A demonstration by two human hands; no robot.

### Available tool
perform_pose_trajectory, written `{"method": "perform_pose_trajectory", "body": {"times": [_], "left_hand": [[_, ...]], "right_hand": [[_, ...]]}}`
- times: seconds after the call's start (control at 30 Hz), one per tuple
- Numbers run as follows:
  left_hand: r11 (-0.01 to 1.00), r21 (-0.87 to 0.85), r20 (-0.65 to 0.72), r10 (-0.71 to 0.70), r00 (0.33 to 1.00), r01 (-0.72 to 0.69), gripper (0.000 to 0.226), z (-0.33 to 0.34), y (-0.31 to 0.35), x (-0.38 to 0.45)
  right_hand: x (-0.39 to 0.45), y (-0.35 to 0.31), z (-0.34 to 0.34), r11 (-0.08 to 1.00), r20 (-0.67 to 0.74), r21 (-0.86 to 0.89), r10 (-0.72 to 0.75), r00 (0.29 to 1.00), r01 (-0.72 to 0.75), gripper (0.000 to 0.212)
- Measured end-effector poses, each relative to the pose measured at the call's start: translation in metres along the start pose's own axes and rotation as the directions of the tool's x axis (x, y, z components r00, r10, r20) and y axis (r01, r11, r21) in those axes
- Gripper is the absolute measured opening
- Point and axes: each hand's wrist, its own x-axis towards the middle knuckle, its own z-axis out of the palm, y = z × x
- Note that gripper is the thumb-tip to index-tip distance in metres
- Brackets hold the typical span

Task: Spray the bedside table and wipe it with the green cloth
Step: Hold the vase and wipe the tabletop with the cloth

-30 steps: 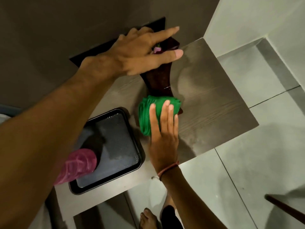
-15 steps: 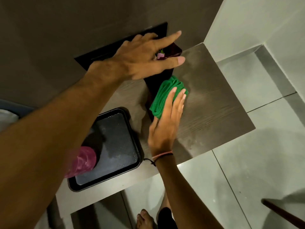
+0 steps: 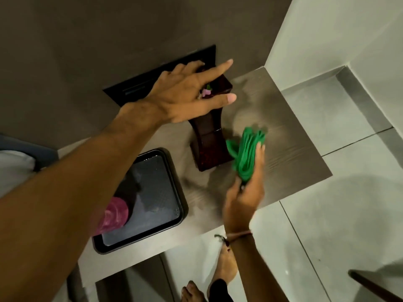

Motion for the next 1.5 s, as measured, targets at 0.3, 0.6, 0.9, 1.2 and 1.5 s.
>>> {"method": "perform_pose_trajectory", "body": {"times": [0.3,0.6,0.9,1.2,1.5], "left_hand": [[0.999,-0.036,-0.017,-0.012,1.0,0.011,0.087,-0.001,-0.005,0.003],[0.993,-0.117,-0.008,-0.015,1.0,0.014,0.084,-0.014,-0.008,-0.003],[0.999,-0.044,-0.136,0.01,0.991,-0.016,0.094,-0.028,-0.006,-0.003],[0.973,0.224,-0.115,0.087,0.99,-0.06,0.085,0.009,0.014,-0.013],[0.955,0.296,-0.266,0.067,0.962,0.015,0.099,0.036,0.033,-0.046]], "right_hand": [[-0.034,0.03,0.022,0.803,0.37,-0.425,-0.267,0.89,0.418,0.062],[-0.056,0.055,-0.057,0.805,0.175,-0.586,0.011,0.985,0.095,0.077],[-0.016,0.042,-0.012,0.722,0.768,-0.317,-0.185,0.613,0.615,0.053],[-0.029,0.015,-0.112,0.911,0.606,0.01,0.323,0.727,-0.413,0.046],[-0.012,0.003,-0.119,0.47,0.547,0.255,0.651,0.527,-0.845,0.049]]}}
